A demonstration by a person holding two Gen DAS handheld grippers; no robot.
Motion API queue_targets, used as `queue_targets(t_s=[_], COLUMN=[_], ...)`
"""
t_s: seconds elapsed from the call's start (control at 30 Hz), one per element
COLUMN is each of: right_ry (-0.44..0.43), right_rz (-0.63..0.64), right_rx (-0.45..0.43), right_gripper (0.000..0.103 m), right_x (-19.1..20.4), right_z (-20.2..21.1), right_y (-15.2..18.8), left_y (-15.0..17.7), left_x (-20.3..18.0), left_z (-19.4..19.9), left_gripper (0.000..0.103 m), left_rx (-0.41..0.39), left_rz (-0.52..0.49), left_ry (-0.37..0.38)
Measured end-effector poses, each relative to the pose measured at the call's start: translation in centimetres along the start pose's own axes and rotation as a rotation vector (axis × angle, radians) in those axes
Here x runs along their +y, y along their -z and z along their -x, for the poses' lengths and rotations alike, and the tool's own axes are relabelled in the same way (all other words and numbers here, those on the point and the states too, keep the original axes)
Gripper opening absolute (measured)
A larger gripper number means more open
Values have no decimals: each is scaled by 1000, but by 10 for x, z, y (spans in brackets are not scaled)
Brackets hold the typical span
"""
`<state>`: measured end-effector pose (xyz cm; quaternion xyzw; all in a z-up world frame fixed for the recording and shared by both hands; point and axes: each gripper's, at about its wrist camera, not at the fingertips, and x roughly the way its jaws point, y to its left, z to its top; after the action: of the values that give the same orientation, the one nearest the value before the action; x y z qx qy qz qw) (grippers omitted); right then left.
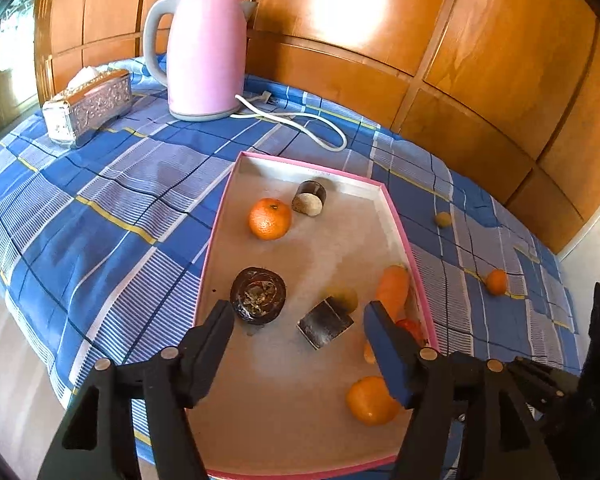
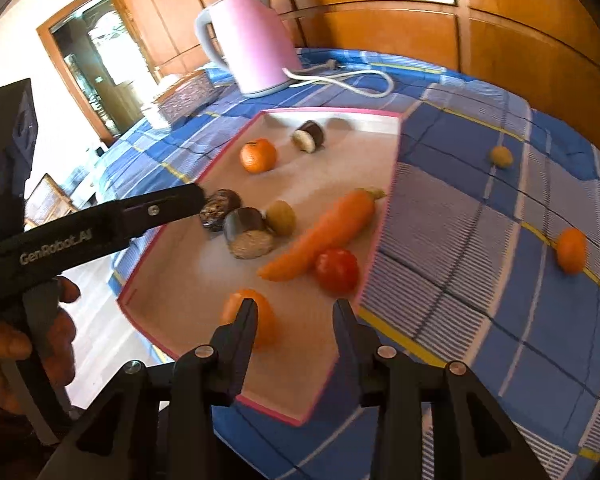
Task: Organize fruits
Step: 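Release the orange in the tray with the right gripper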
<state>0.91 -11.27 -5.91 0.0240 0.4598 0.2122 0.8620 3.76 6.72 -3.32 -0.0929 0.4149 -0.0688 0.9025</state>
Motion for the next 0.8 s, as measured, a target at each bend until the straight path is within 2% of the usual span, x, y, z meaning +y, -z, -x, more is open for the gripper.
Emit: queue_targets(t_s=[0.07, 0.17, 0.63, 0.8], right_ry=[18, 28, 78, 88], right_rz=[-15, -38, -60, -48], right_rx=[-9, -22, -33, -38], right_gripper=[43, 52, 51, 42], right_x=[-6, -13, -20, -19], right_z=[4, 9, 18, 20], right_y=[0, 2, 9, 10], left_y=[0, 1, 5, 7], left_x=[-3, -6, -20, -23], left_z=[1, 1, 4, 5], left_gripper=[73, 75, 77, 77], left_rx=[-5, -2, 0, -4], left_rz=[-7, -17, -59, -63], left_ry=[4, 10, -9, -8])
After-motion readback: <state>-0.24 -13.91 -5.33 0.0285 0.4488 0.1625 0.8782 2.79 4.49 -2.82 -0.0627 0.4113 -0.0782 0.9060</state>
